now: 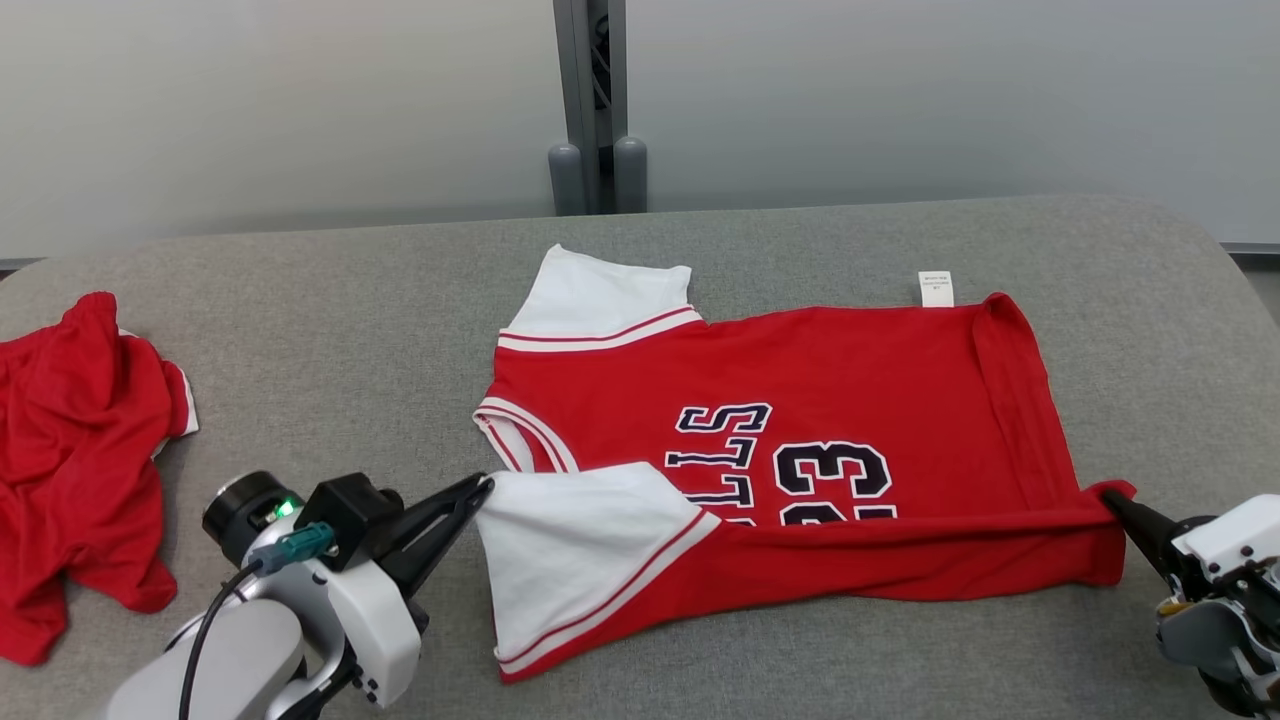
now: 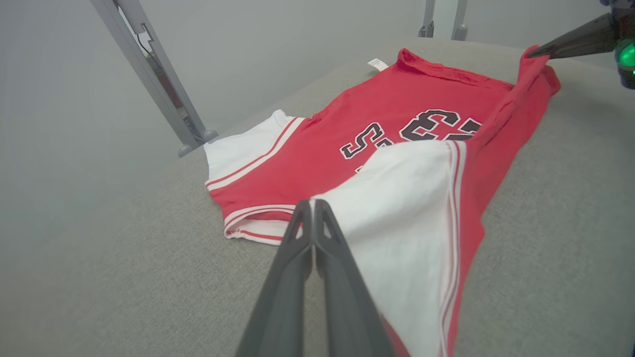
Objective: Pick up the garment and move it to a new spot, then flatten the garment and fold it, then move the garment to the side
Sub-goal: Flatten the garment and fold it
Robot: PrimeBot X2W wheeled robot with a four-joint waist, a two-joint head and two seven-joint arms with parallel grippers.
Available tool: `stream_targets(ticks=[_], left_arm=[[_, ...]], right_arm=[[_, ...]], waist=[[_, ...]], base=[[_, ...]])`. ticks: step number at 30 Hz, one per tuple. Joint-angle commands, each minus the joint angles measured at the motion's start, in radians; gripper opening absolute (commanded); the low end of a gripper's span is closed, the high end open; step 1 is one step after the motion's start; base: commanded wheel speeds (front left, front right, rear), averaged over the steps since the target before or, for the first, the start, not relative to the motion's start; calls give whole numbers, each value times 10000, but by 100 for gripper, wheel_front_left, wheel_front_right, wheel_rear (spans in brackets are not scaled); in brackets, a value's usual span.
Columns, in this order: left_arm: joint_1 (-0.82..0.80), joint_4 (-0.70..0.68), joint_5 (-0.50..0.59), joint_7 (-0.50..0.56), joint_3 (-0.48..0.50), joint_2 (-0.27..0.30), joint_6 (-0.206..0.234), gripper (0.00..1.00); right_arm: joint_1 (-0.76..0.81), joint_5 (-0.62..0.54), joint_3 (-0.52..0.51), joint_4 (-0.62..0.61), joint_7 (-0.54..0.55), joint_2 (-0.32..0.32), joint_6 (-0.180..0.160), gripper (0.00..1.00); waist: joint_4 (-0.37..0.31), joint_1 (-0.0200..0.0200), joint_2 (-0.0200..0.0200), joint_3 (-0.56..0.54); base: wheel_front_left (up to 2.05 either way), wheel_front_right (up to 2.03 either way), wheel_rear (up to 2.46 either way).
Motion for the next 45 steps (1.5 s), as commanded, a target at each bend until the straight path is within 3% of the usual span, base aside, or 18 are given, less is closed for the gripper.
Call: stream_targets(ticks=[1, 21, 23, 24, 25, 26, 33, 38, 45], left_arm=[[-260, 73, 134, -55, 46, 23, 37, 0], [-1898, 2564, 917, -56, -972, -1206, -287, 0], [-2009, 2770, 934, -70, -832, -1350, -251, 0], [-2083, 2796, 989, -74, -700, -1427, -150, 0], [-2113, 2813, 1033, -76, -512, -1495, -1, 19], [-2065, 2795, 1060, -77, -301, -1555, 163, 100], [-1685, 2800, 1493, -72, 516, -1732, 793, 100], [-1153, 2187, 1763, -73, 1608, -1781, 1418, 100], [417, 254, 2275, -76, 3951, -2046, 2421, 100]], right_arm=[[-161, -56, 24, 74, -69, 4, 23, 0], [-1872, -1108, 387, 1737, -534, 777, 23, 2], [-1925, -1157, 385, 1758, -550, 793, 23, 28], [-1925, -1186, 386, 1748, -585, 811, 23, 60], [-1910, -1203, 383, 1740, -634, 818, 23, 100], [-1900, -1181, 354, 1771, -689, 826, 23, 100], [-1742, -1417, 334, 1283, -1384, 615, 23, 100], [-1088, -2641, 1008, -82, -2889, 64, 23, 100], [131, -4835, 1775, -1389, -5748, -589, 22, 100]], waist=[[1, 0, -1, 29], [-138, 0, -1, 753], [-127, 0, -1, 803], [-121, 0, -1, 824], [-115, 0, -1, 841], [-112, 0, -1, 851], [-110, 0, -1, 736], [-97, 0, -1, 410], [-63, 0, -1, -46]], base=[[0, 0, 0], [0, 0, 0], [0, 0, 0], [0, 0, 0], [0, 0, 0], [0, 0, 0], [0, 0, 0], [0, 0, 0], [0, 0, 0]])
